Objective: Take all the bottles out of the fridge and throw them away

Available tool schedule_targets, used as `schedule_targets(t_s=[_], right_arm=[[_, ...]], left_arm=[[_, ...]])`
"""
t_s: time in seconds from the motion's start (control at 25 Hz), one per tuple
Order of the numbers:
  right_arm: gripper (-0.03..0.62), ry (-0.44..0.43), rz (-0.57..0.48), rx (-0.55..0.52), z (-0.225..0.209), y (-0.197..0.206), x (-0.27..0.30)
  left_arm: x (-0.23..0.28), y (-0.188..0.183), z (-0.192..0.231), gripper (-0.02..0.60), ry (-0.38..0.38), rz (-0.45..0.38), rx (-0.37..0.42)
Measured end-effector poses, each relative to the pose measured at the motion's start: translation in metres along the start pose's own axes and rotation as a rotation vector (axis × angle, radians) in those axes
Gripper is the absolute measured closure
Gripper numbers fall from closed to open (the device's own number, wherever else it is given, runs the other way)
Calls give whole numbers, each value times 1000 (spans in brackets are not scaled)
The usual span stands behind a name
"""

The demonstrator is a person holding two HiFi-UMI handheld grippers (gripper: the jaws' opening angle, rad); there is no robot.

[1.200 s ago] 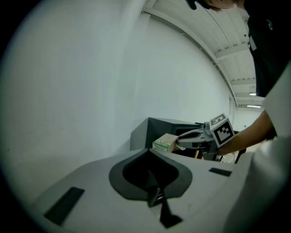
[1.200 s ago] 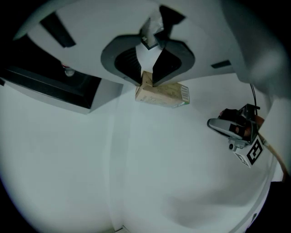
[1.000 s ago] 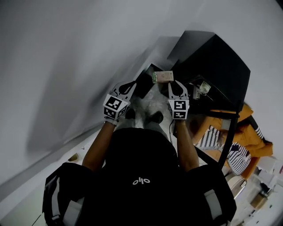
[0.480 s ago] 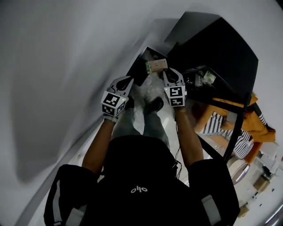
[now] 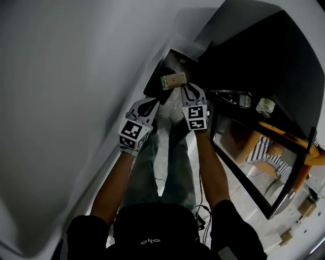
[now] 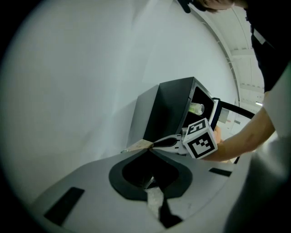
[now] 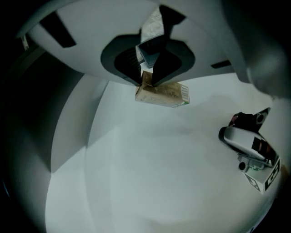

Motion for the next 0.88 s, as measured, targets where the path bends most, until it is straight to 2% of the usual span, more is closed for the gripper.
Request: schedule_targets(t_s=[0.16,0.36,0.48,0.64,0.88], right_arm=[[507,2,13,15,14,52,50],[507,-22,92,10,36,130,99],[507,-58,150,3,51,162,113],[507,-91,181,-10,63,174,128],[503,-120,192,10,72,164,153]], left_arm=[[36,39,27,577,8,17,4],[71,89,56,577,-6,29,-21],[81,114,65,577,-4,53,-29],[81,124,70,577,-9,74,-30],[82,124,75,577,-9,83,-29]])
Point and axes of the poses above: the fingertips, and each gripper's own axes: x forward along the fingers, z to its left, y out of its underside, the point moved 2 cm from there along -x, backward along the fingers, and after that the axes turned 10 degrees about -x, right-handed, at the moved point
